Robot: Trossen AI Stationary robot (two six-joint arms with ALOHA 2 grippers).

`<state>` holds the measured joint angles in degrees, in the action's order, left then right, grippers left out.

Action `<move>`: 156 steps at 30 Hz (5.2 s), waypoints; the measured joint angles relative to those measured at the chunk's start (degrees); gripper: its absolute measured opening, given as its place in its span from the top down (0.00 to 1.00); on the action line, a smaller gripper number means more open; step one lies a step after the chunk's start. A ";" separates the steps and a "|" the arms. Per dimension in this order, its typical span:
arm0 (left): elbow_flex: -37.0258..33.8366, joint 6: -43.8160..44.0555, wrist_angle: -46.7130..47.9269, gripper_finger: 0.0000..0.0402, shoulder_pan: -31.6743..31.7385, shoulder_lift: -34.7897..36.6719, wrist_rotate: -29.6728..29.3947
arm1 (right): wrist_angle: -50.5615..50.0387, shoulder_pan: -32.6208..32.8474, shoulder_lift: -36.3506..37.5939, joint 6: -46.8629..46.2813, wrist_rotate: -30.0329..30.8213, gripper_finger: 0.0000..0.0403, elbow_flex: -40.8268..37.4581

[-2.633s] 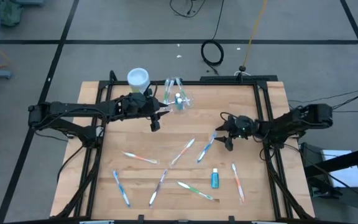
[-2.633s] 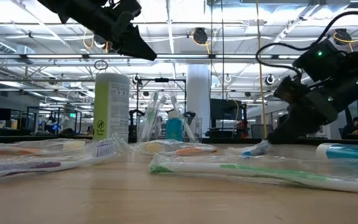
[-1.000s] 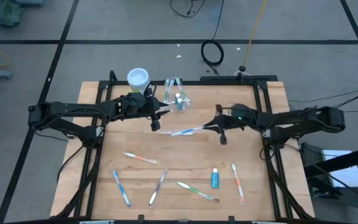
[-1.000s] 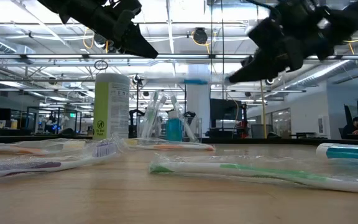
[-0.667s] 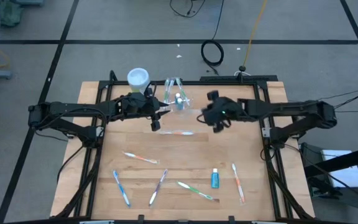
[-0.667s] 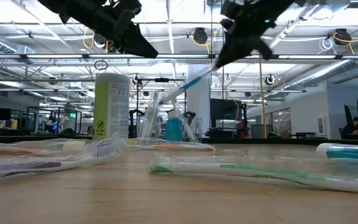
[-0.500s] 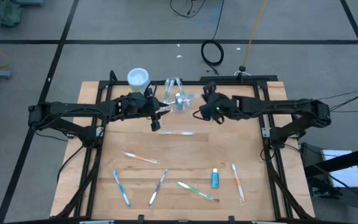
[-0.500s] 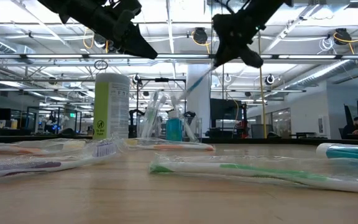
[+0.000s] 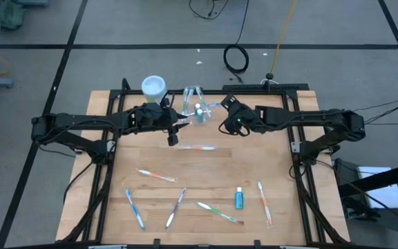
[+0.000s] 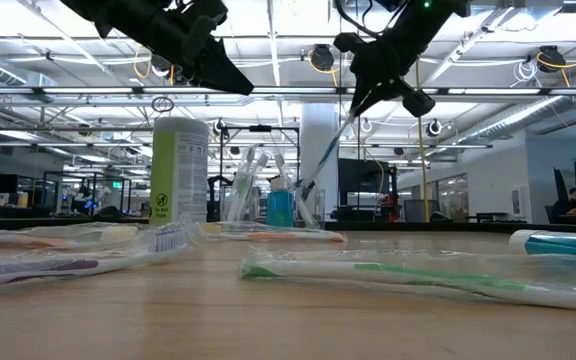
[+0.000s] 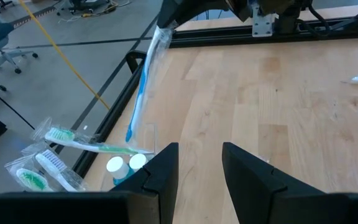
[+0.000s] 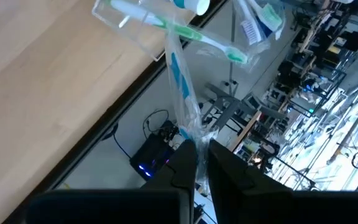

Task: Pick & Place toothbrushing station
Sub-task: Put the top blue toothbrush into the transparent organizer, then put the top orange toothbrush into the transparent organizer

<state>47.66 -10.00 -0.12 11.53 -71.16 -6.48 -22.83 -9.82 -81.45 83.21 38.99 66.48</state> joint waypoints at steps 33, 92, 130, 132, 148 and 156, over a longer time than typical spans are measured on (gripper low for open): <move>0.00 0.00 -0.09 0.68 0.00 0.00 0.00 | 40.24 -7.80 -0.04 5.45 -13.55 0.63 -16.31; -0.02 0.05 -1.06 0.68 0.00 0.00 0.66 | 60.51 -28.40 -20.69 -76.20 -57.29 1.00 -11.69; -0.09 4.37 6.97 0.68 -7.69 -20.92 0.85 | 88.61 -7.72 -0.57 -78.17 -44.73 1.00 -53.29; -0.06 3.06 6.69 0.68 -7.67 -22.17 0.30 | 88.59 -7.69 -0.57 -78.16 -44.75 1.00 -53.29; -0.02 0.73 7.49 0.68 -7.43 -23.78 -3.14 | 88.13 -7.69 -0.57 -78.04 -44.75 1.00 -53.29; -0.02 0.93 8.90 0.65 -6.74 -23.78 -3.95 | 87.69 -7.70 -0.57 -78.04 -44.75 1.00 -53.24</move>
<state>47.64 -9.07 8.78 4.79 -94.94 -10.43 64.86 -17.53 -82.02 5.17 -5.76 13.23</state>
